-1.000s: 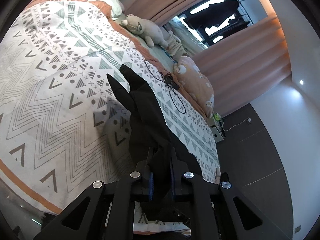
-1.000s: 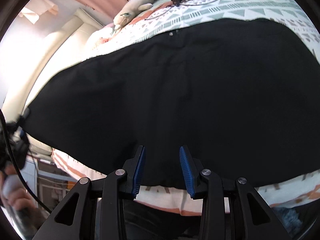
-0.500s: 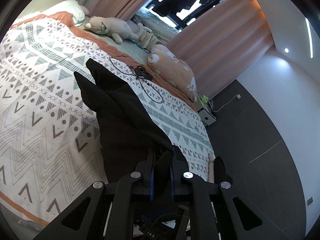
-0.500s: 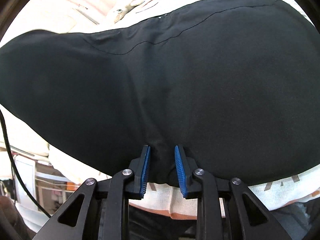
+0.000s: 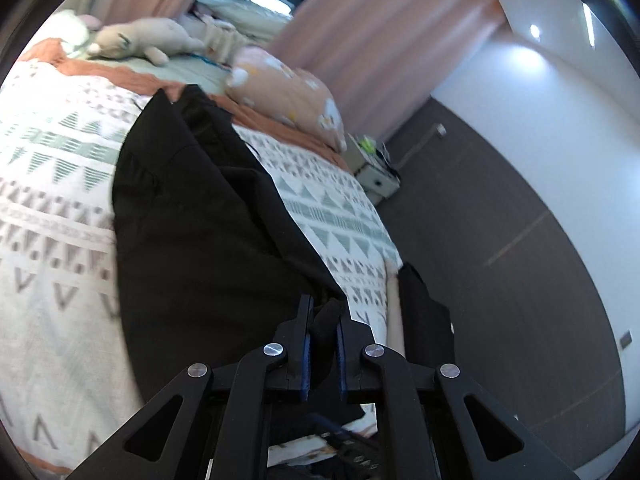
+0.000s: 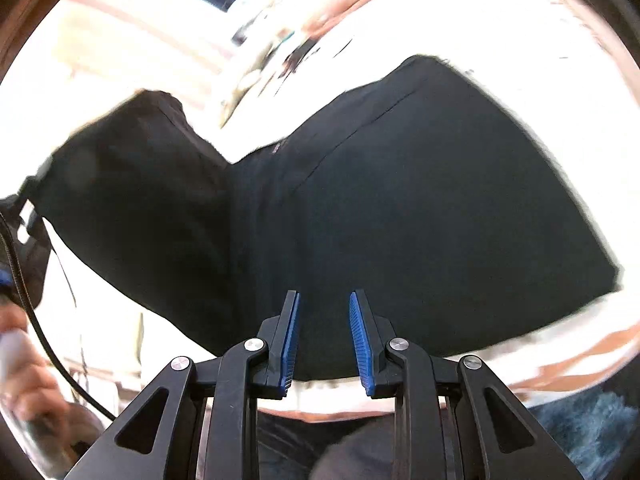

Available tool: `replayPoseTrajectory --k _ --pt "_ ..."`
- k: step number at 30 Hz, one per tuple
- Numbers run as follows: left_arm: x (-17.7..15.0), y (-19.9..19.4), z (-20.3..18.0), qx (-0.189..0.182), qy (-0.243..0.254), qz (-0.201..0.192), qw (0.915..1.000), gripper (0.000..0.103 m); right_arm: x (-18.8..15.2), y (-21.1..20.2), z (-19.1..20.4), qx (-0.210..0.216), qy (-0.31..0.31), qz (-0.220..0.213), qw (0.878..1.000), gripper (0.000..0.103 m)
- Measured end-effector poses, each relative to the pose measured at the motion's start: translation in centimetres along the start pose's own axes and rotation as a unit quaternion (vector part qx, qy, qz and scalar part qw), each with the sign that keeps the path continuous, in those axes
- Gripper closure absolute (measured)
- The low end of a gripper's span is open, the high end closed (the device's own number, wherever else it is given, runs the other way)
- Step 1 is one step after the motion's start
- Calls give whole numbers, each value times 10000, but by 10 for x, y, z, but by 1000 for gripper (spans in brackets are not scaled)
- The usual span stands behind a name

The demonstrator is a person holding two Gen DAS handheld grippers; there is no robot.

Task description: Fold large clothes

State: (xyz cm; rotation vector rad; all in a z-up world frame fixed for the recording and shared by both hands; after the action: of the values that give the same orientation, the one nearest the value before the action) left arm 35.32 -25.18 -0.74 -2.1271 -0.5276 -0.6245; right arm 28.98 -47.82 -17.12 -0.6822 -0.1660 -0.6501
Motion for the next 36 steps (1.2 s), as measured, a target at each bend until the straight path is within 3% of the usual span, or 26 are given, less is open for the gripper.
replayPoseTrajectory --k 7,10,12,15,18,21,22,24,26,34,36 --pt "-53 91 -46 -131 278 982 9947 96 0 -67 -53 -521 438 -587 9960 76" --pt "-81 118 -68 -651 404 1498 9857 96 -2 -80 -67 -622 565 -657 9943 76" --pt "-91 123 -78 -556 642 1677 9822 96 -8 -77 -63 -625 619 -663 9939 76" --pt "-92 115 -75 -299 800 1628 9830 96 -4 -82 -60 -523 624 -641 9946 71" --pt "-85 101 -51 9 645 1455 9872 88 0 -78 -54 -359 544 -614 9960 56" --pt "-76 81 -20 352 388 1229 9910 57 7 -64 -41 -192 470 -574 9971 48" --pt "-75 72 -9 444 287 1134 9921 42 10 -59 -34 -132 426 -555 9975 47" --pt "-71 55 15 614 95 922 9938 34 14 -50 -24 -42 367 -550 9978 41" --pt "-68 43 38 781 -38 845 9933 34 17 -37 -17 -2 320 -542 9980 26" --pt "-66 -7 108 1399 -623 577 9865 34 23 14 -26 -240 482 -259 9982 25" --pt "-66 -17 123 1436 -799 507 9851 34 27 18 -27 -317 429 -267 9982 30"
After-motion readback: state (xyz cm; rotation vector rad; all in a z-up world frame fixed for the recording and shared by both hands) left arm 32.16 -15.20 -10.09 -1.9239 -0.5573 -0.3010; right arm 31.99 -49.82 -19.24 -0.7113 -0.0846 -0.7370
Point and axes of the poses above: each gripper's, at about its wrist camera, not at the fingertips, and y roughly the way its jaws point, z to its left, x to its top, the point moved 3 cm from there along y, roughly the way its jaws point, and after that the axes turned 8 degrees about x, right-handed, at the moved point
